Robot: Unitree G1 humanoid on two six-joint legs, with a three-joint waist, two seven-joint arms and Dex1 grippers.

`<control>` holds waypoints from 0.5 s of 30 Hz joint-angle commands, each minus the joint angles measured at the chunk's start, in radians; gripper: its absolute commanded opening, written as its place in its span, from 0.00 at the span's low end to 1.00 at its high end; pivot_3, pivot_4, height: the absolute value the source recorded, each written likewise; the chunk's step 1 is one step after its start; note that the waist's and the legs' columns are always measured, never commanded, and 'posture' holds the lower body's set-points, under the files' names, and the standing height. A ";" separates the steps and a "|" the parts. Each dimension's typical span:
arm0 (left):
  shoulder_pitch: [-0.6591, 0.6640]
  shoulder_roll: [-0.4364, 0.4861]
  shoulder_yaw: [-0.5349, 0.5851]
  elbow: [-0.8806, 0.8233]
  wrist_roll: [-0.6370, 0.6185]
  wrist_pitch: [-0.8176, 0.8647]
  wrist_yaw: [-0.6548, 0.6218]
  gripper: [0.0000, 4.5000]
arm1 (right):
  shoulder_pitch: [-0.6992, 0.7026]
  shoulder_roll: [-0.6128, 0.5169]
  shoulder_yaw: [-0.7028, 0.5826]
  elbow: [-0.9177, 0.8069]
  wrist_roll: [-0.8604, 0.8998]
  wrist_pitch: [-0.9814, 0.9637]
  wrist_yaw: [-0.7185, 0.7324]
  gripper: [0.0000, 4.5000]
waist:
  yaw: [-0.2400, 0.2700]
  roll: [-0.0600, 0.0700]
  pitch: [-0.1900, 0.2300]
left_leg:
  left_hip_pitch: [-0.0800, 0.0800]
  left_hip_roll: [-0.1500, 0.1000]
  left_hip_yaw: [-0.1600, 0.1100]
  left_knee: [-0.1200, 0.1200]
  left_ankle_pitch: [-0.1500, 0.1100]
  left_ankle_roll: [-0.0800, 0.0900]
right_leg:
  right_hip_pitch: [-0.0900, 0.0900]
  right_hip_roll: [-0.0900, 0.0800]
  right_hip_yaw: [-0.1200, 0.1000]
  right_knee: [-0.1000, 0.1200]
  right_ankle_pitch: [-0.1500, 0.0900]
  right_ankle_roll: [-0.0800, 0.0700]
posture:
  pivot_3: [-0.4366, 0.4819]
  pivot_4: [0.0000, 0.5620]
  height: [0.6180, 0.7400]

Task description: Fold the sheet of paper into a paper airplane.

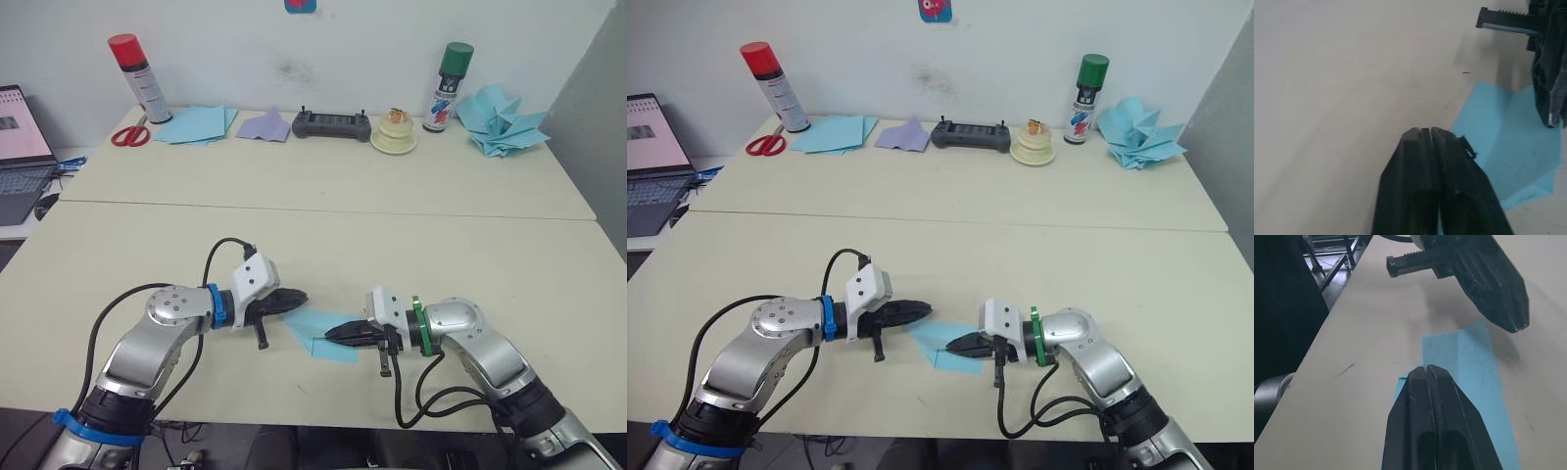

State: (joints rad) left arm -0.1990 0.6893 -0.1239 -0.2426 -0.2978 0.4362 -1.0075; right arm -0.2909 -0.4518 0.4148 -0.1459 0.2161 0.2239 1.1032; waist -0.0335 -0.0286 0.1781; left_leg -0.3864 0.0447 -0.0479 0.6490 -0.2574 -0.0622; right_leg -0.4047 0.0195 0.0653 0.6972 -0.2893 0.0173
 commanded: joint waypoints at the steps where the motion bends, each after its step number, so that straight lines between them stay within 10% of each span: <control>1: 0.008 0.042 -0.024 -0.031 0.016 0.009 -0.026 0.01 | 0.007 -0.004 0.002 0.001 -0.008 -0.034 0.008 0.00 | 0.000 0.000 0.000 | 0.000 0.000 0.000 0.000 0.000 0.000 | 0.000 0.000 0.000 0.000 0.000 0.000 | 0.48 0.27 1.00; 9: 0.005 0.023 -0.090 0.070 0.094 -0.039 -0.007 0.01 | 0.018 -0.016 0.010 -0.010 0.013 0.020 0.026 0.00 | 0.001 0.000 0.000 | 0.000 0.000 0.000 0.000 0.000 0.000 | 0.000 0.000 0.000 0.000 0.000 0.000 | 0.48 0.27 1.00; 15: 0.004 0.019 -0.136 0.119 0.134 -0.073 -0.015 0.00 | 0.014 -0.048 -0.008 -0.090 0.148 0.302 0.061 0.36 | 0.005 0.001 -0.001 | 0.003 -0.002 0.000 0.000 0.000 0.000 | 0.003 -0.001 0.000 0.000 0.000 0.000 | 0.48 0.27 1.00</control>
State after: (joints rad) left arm -0.2074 0.7111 -0.2134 -0.1549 -0.2060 0.3565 -1.0185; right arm -0.2739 -0.4944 0.4235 -0.1737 0.2996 0.4447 1.1463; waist -0.0284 -0.0277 0.1775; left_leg -0.3828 0.0429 -0.0478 0.6494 -0.2574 -0.0622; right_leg -0.4004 0.0179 0.0656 0.6970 -0.2896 0.0179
